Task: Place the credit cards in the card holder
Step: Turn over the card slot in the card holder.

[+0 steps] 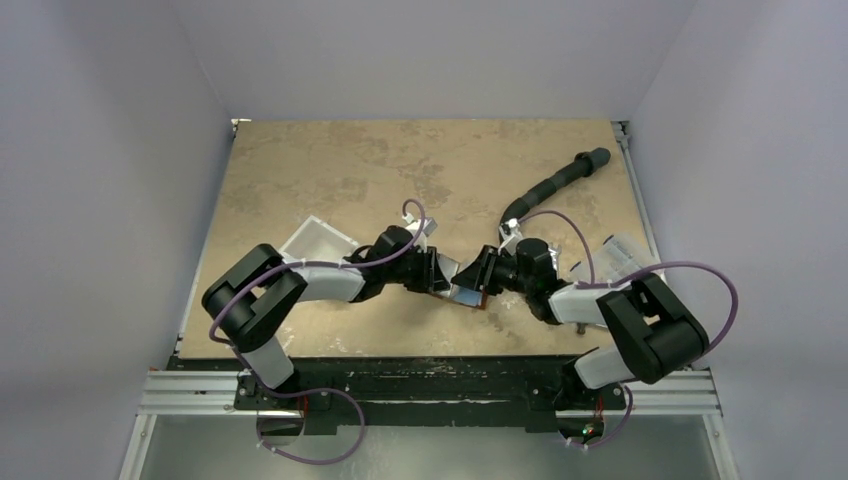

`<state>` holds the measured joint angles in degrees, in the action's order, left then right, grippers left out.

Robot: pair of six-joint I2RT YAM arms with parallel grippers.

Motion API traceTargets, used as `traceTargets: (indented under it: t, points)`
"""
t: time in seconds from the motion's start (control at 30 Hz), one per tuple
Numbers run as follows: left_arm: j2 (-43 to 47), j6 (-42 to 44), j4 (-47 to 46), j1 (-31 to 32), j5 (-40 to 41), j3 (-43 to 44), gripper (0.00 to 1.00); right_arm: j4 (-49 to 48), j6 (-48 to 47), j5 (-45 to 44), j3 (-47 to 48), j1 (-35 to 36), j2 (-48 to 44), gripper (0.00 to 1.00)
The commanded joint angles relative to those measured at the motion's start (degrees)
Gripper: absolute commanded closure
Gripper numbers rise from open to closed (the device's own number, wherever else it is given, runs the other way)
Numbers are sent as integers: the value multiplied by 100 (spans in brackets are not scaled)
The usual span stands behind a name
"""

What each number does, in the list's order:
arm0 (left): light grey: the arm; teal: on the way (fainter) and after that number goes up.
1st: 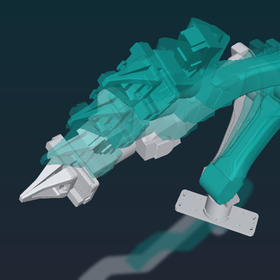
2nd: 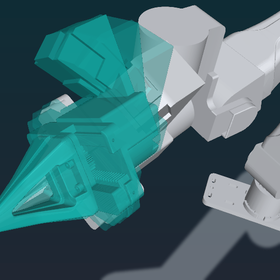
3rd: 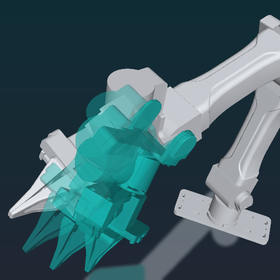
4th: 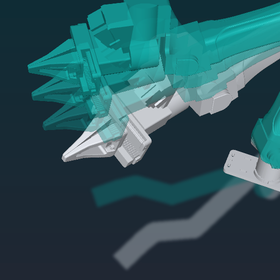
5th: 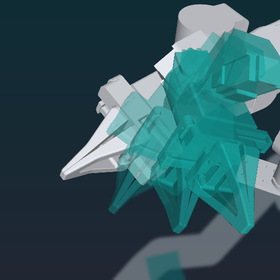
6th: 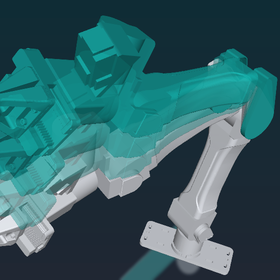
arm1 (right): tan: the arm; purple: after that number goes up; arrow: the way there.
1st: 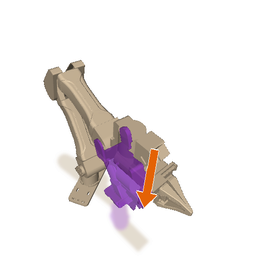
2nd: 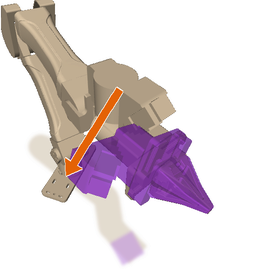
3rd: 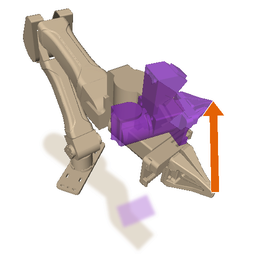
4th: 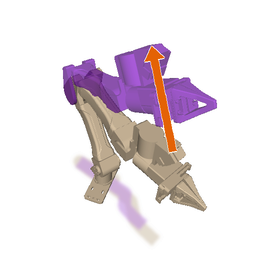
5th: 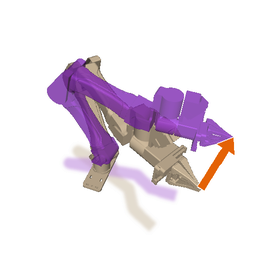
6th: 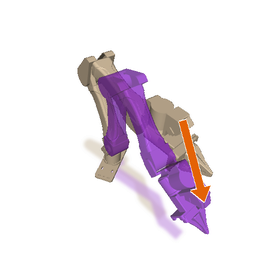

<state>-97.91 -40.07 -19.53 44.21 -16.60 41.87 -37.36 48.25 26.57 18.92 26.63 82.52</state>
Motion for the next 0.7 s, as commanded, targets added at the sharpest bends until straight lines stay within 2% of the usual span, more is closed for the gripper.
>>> traceTargets:
  t: [0.0,0.3,0.53,0.67]
  points:
    - [561,-30,149,-158,114,-131,71,-248,-177,100,357,35,184,59]
    - [1466,228,784,-529,145,-261,69,-195,-285,287,690,131,510,55]
    - [1782,329,1067,-635,175,-307,68,-44,-396,226,909,253,627,41]
    - [1758,313,1029,-636,135,-321,68,88,-519,257,1026,268,678,28]
